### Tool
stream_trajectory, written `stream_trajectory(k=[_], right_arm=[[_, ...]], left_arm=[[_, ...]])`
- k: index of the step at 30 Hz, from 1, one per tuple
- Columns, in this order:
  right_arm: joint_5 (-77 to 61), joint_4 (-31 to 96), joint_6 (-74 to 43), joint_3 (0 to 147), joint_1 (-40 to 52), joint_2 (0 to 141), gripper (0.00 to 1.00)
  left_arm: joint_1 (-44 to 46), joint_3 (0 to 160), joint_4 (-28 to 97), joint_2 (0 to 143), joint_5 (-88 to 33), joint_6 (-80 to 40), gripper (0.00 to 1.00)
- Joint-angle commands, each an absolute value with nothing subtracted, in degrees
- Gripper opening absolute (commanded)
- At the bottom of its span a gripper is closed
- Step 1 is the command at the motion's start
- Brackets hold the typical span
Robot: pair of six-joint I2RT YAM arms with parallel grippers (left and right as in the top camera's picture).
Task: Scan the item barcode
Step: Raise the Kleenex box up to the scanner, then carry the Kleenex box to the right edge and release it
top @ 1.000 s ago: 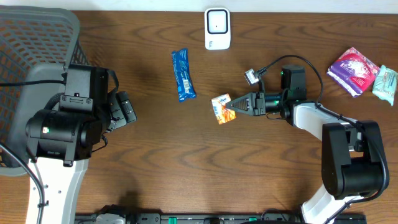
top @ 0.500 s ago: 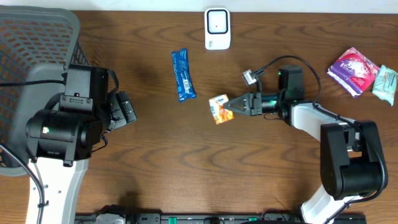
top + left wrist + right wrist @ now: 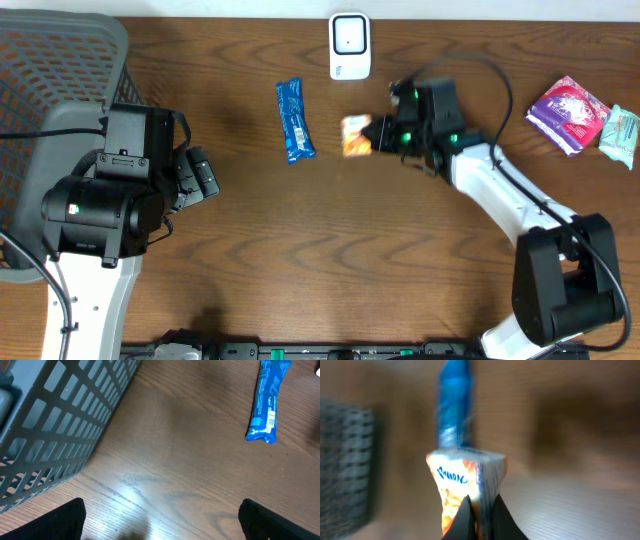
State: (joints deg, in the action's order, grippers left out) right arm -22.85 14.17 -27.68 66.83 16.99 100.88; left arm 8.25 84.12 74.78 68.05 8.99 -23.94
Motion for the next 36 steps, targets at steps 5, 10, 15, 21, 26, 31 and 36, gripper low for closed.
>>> stream_trajectory(k=[5,10,15,21,26,31,36], right_arm=[[17.12,16.8,-14.57,81.08,22.33,100.64,0.01],[22.41,13.52,-11.9,84.84,23.68,104.22,0.01],[22.17,16.01,-12.29,93.47,24.1,112.99,0.01],[22.22,26.57,-10.52,117.03,23.94,126.63,0.01],[22.24,34.7,-8.01,134.45,23.99,136.99,0.01],[23.4,37.52,-7.18,140.05,23.99,142.56,0.01],[22.79,37.23,-7.27,140.16,23.66,142.78,0.01]], left_arm=[[7.94,84.64,75.0,68.16,9.63,-23.62,0.98],[7.94,84.64,75.0,68.16,9.63,-23.62,0.98],[7.94,84.64,75.0,68.16,9.65,-23.62,0.98],[7.94,84.64,75.0,68.16,9.63,-23.62,0.98],[7.94,84.64,75.0,68.16,9.63,-23.62,0.98],[7.94,84.64,75.0,68.16,9.63,-23.62,0.98],[7.94,84.64,75.0,68.16,9.63,-23.62,0.98]])
